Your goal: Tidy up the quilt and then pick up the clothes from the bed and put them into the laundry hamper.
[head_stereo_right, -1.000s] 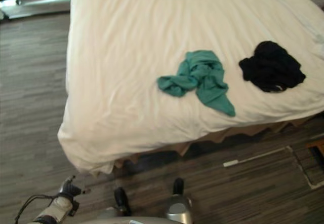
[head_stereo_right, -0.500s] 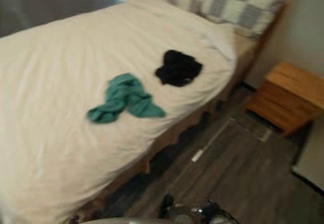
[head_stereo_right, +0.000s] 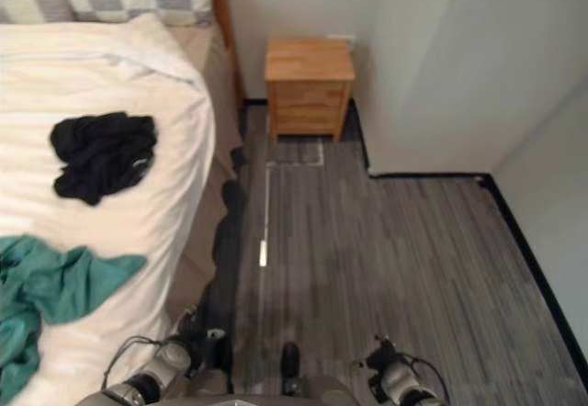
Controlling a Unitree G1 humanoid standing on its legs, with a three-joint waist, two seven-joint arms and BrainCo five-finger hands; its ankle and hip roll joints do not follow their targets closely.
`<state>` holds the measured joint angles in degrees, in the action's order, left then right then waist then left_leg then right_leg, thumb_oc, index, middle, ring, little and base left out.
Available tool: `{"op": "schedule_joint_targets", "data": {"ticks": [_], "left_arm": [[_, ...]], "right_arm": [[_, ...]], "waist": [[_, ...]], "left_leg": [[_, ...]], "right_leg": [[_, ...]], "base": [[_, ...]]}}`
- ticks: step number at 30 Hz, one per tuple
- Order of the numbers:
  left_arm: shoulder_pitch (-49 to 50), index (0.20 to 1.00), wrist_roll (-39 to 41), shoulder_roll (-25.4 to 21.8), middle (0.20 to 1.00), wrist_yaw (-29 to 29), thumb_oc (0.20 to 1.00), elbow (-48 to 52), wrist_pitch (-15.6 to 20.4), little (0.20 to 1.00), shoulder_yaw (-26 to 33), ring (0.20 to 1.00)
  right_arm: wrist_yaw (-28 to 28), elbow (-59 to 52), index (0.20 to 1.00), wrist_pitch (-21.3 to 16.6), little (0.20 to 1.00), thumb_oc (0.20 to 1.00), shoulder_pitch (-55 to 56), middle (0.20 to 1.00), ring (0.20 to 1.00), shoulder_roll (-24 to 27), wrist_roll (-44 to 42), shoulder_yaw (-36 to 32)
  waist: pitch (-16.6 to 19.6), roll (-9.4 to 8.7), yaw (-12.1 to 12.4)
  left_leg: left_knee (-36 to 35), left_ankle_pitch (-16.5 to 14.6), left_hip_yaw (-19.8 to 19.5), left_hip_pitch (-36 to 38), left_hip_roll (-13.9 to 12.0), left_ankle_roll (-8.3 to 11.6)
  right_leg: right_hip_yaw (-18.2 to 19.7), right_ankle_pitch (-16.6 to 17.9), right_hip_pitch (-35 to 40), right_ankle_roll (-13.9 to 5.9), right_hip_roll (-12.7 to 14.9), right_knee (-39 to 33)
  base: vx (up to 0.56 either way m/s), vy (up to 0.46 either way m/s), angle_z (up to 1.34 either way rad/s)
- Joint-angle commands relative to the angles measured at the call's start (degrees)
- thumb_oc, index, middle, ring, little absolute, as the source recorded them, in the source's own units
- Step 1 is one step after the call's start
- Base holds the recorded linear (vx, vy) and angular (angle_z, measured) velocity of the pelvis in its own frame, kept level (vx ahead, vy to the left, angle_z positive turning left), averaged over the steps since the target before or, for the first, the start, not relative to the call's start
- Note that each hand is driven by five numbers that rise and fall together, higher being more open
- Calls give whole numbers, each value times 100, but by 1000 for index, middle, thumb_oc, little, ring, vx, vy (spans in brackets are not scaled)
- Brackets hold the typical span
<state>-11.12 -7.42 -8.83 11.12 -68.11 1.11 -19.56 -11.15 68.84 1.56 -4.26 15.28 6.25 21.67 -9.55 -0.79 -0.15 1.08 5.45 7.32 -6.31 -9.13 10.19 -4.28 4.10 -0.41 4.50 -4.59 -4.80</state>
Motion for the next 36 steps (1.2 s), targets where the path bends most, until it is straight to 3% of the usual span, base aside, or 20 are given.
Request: {"op": "schedule_joint_targets", "data": {"ticks": [1, 3, 4, 6, 10, 12, 13, 14, 16, 17, 19, 21, 24, 27, 28, 29, 32, 33, 34, 36], "left_arm": [[120, 1000, -286, -190, 1000, 21, 1000, -151, -2, 1000, -113, 1000], [129, 1000, -303, -253, 1000, -4, 1000, -154, -48, 1000, -100, 1000], [110, 1000, -284, -300, 1000, -15, 1000, -148, -84, 1000, -66, 1000], [56, 1000, -421, -424, 1000, -22, 1000, -184, -128, 1000, -119, 1000], [-42, 1000, -841, -596, 1000, -22, 1000, -268, -126, 1000, -308, 1000], [-76, 1000, -885, -605, 1000, -25, 1000, -273, -121, 1000, -295, 1000], [-73, 1000, -886, -600, 1000, -25, 1000, -274, -121, 1000, -296, 1000], [-79, 1000, -922, -599, 1000, -5, 1000, -285, -110, 1000, -228, 1000], [-56, 1000, -1015, -595, 1000, -16, 1000, -308, -98, 1000, -262, 1000], [32, 1000, -1013, -573, 1000, -16, 1000, -331, -92, 1000, -246, 1000], [254, 1000, -852, -531, 1000, 20, 1000, -264, -121, 1000, -92, 1000], [276, 1000, -479, -574, 1000, 211, 1000, -119, -118, 1000, 84, 1000], [362, 1000, -199, -551, 1000, 301, 1000, -92, -67, 1000, 245, 1000], [548, 1000, -128, -536, 1000, 340, 1000, -130, -43, 1000, 425, 1000], [549, 1000, -128, -535, 1000, 340, 1000, -129, -43, 1000, 425, 1000], [535, 1000, -216, -532, 1000, 268, 1000, -181, -117, 1000, 491, 1000], [585, 1000, -256, -543, 1000, 194, 1000, -155, -207, 1000, 553, 1000], [666, 1000, -154, -554, 1000, 202, 1000, -203, -237, 1000, 666, 1000], [665, 1000, -154, -554, 1000, 202, 1000, -203, -237, 1000, 666, 1000], [694, 1000, -97, -594, 1000, 224, 1000, -243, -304, 1000, 804, 1000]], "right_arm": [[-57, 121, 1000, -59, 1000, 1000, 7, 1000, 1000, 43, 87, -413], [-77, 161, 1000, -50, 1000, 1000, 83, 1000, 1000, 16, 35, -540], [-33, 141, 1000, -20, 1000, 1000, 80, 1000, 1000, 40, -9, -583], [-32, 83, 1000, -50, 1000, 1000, 56, 1000, 1000, 0, -191, -666], [-73, -42, 1000, -110, 1000, 1000, 161, 1000, 1000, -37, -544, -853], [-131, -37, 1000, -91, 1000, 1000, 143, 1000, 1000, -6, -559, -925], [-132, -36, 1000, -90, 1000, 1000, 146, 1000, 1000, -3, -558, -924], [-149, -28, 1000, -44, 1000, 1000, 34, 1000, 1000, 6, -428, -880], [-172, -5, 1000, -49, 1000, 1000, 27, 1000, 1000, 19, -331, -856], [-168, 13, 1000, -47, 1000, 1000, 23, 1000, 1000, 43, -329, -838], [-221, -188, 1000, -59, 1000, 1000, 11, 1000, 1000, 176, -40, -642], [-306, -372, 1000, -62, 1000, 1000, -63, 1000, 1000, 256, 2, -530], [-242, -368, 1000, -11, 1000, 1000, -111, 1000, 1000, 188, 46, -432], [-184, -318, 1000, -44, 1000, 1000, -144, 1000, 1000, 164, 147, -331], [-184, -317, 1000, -45, 1000, 1000, -144, 1000, 1000, 165, 148, -330], [-190, -355, 1000, -92, 1000, 1000, -72, 1000, 1000, 183, 182, -362], [-173, -446, 1000, -71, 1000, 1000, 36, 1000, 1000, 190, 200, -403], [-113, -572, 1000, -70, 1000, 1000, 94, 1000, 1000, 188, 233, -462], [-112, -575, 1000, -67, 1000, 1000, 95, 1000, 1000, 188, 234, -463], [-92, -1001, 1000, -52, 1000, 1000, 134, 1000, 1000, 236, 307, -554]], "waist": [[-83, -58, 198], [-131, -63, 163], [-281, -41, 30], [-499, 158, -247], [-499, 169, -677], [-427, 123, -840], [-440, 175, -875], [-367, 243, -894], [-323, 250, -877], [-308, 260, -897], [-364, 164, -786], [-661, -136, -461], [-660, -251, -62], [-484, -85, 311], [-483, -98, 320], [-398, -25, 406], [-333, -108, 448], [-284, -285, 561], [-266, -275, 572], [-338, -288, 515]], "left_leg": [[-146, 80, -148, -320, 337, -411], [-162, -67, -118, -60, 524, -567], [-229, -164, -124, 229, 596, -648], [-421, -239, -324, 606, 495, -716], [-608, -589, -553, 1070, 741, -657], [-608, -977, -652, 1432, 853, -556], [-608, -1016, -689, 1462, 801, -554], [-608, -1355, -537, 1824, 714, -451], [-510, -1480, -481, 2000, 731, -445], [-30, -1526, -515, 2062, 740, -397], [2758, -414, -440, 1176, 675, 21], [4326, -387, -511, 239, 778, -37], [3974, -565, -382, -568, 676, -225], [1399, -472, -246, -587, 592, -380], [1326, -425, -230, -553, 604, -381], [127, 69, 1191, -724, 40, -337], [144, 202, 1953, -519, -128, -479], [290, -47, 1619, -459, 312, -784], [288, -36, 1626, -480, 294, -785], [240, -188, 1528, -223, 383, -963]], "right_leg": [[706, -1358, 1065, -1291, 798, 568], [631, -1160, 506, -1604, 832, 2180], [675, -529, -75, -1828, 911, 3141], [885, -247, -1032, -1727, 504, 4414], [781, -608, -1587, -1488, 343, 3029], [243, -339, -1741, -1535, 806, 1382], [182, -321, -1646, -1539, 774, 1281], [-735, -54, -1855, -1671, 1200, 671], [-1049, -18, -1726, -1663, 1285, 504], [-982, 36, -1578, -1565, 1246, 677], [-979, 1, -1011, -1229, 1214, 720], [-756, -150, -543, -1081, 1228, 600], [-399, -431, 101, -1052, 1151, 250], [-116, -774, 638, -1199, 961, 42], [-106, -765, 634, -1199, 974, 40], [-409, -1220, 1107, -1211, 816, 158], [-613, -1343, 1225, -1254, 765, 549], [-762, -1037, 1036, -1543, 901, 1706], [-750, -1023, 1006, -1538, 887, 1709], [-844, -105, 440, -1950, 1215, 3267]], "base": [[602, 240, 6], [379, 107, 18], [378, 120, -1], [375, 115, 12], [518, -1, 69], [572, -96, 71], [649, -111, 53], [424, -56, 35], [499, -93, 29], [748, -135, -18], [689, -192, -17], [522, -175, -42], [495, 29, -137], [592, 194, -98], [802, 185, -150], [545, 96, -110], [583, 83, -2], [491, 42, 3], [479, 94, 8], [463, 75, 74]]}}
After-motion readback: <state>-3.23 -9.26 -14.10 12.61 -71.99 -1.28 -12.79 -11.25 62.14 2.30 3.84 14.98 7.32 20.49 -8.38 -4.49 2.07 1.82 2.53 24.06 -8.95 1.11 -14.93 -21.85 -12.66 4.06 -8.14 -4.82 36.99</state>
